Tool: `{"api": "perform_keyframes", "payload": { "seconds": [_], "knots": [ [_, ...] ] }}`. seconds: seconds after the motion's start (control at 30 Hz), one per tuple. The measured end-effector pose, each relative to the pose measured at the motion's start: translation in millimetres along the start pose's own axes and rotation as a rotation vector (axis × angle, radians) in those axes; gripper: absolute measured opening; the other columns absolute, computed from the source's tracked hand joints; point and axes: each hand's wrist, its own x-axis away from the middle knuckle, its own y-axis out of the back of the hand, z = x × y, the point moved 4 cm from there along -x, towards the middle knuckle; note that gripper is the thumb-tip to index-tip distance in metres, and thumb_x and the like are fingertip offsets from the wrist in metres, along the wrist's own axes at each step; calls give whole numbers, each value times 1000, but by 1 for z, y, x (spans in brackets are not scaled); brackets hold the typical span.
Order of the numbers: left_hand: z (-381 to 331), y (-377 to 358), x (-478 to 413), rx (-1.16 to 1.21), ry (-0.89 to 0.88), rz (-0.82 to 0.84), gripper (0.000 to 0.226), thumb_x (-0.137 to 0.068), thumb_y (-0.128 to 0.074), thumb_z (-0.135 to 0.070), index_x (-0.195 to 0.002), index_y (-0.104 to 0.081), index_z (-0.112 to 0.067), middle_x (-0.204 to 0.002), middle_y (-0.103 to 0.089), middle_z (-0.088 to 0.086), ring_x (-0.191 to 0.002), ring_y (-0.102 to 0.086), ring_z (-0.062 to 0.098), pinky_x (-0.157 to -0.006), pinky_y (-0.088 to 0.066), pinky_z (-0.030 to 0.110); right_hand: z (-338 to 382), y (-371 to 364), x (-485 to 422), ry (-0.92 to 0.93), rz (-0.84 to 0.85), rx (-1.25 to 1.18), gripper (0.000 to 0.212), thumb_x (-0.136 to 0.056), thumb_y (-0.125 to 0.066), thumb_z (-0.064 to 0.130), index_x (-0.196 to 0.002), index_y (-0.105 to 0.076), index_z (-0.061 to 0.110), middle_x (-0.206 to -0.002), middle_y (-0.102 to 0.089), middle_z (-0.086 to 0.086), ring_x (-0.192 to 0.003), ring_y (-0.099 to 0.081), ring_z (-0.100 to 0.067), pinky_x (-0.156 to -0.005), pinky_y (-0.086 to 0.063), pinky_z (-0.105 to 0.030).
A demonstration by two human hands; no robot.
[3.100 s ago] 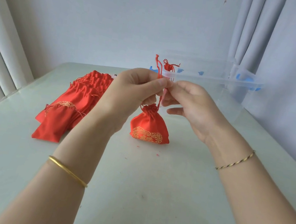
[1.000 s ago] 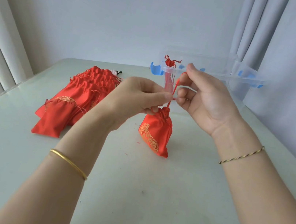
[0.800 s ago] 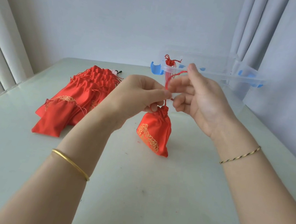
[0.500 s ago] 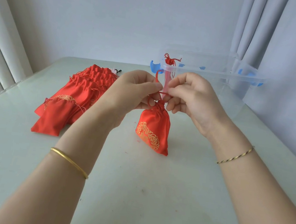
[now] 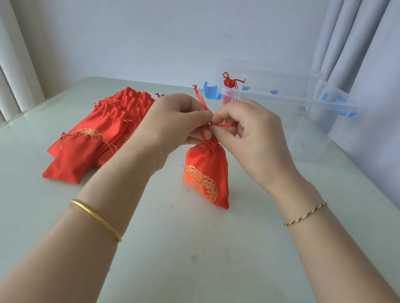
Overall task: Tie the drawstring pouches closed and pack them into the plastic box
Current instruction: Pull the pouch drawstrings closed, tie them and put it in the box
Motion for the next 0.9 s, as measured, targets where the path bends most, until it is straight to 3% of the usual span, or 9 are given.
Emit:
{"api": "perform_keyframes", "payload": {
  "seconds": [0.07, 0.1, 0.17, 0.27, 0.4, 0.47, 0.63, 0.9],
  "knots": [
    [-1, 1, 0, 14, 0, -6, 7, -90, -56, -7, -85, -60, -3, -59, -63, 2, -54, -61, 8, -62, -55, 21, 1, -2, 0, 29, 16, 85, 4, -77, -63, 10, -80, -66, 9, -75, -51, 5, -66, -55, -16, -64, -46, -19],
    [-2, 2, 0, 20, -5, -4, 4, -89, -58, -7, -87, -59, -4, -62, -64, 3, -57, -62, 10, -63, -54, 21, 1, -2, -1, 3, 21, 105, 4, -79, -63, 11, -80, -66, 9, -72, -50, 6, -64, -55, -11, -63, -45, -21],
    [-4, 5, 0, 6, -15, 1, 18, -82, -67, -7, -97, -57, -9, -78, -65, 3, -67, -62, 12, -69, -52, 25, -4, -1, -2, -131, 44, 35, 5, -82, -63, 10, -78, -66, 10, -63, -50, 8, -55, -49, -1, -58, -39, -15],
    [-11, 8, 4, -172, -63, -45, 47, -72, -76, -11, -109, -48, -21, -103, -56, -2, -83, -58, 10, -76, -51, 27, -14, -3, 0, -442, 70, -318, 16, -85, -60, 8, -70, -63, 12, -52, -49, 8, -43, -38, -2, -47, -32, -15],
    [-34, 8, 14, -374, -394, -174, 44, -72, -70, -8, -91, -43, -36, -105, -48, -14, -105, -49, 12, -81, -43, 20, -23, -11, 6, -761, 129, -731, 22, -88, -57, 5, -67, -56, 12, -45, -35, 8, -37, -22, -5, -40, -17, -18],
    [-39, 4, 16, -557, -507, -156, 32, -73, -69, -11, -85, -52, -35, -104, -43, -20, -111, -41, 11, -90, -36, 20, -23, -12, 8, -846, 137, -850, 24, -88, -57, 6, -65, -52, 12, -46, -34, 5, -36, -21, -5, -38, -17, -17],
    [-28, -3, 13, -835, -527, -169, 6, -76, -71, -27, -80, -69, -30, -120, -45, -6, -117, -34, 19, -100, -34, 42, -23, -12, 9, -926, 131, -1025, 25, -88, -55, 5, -64, -50, 12, -44, -35, 4, -33, -23, -4, -38, -19, -17],
    [-22, -2, 8, -893, -535, -169, 8, -78, -71, -29, -85, -70, -28, -105, -41, -9, -106, -35, 16, -97, -35, 40, -25, -14, 8, -874, 202, -1086, 24, -90, -53, 6, -67, -52, 11, -50, -37, 3, -35, -26, -3, -40, -22, -17]
  ]
}}
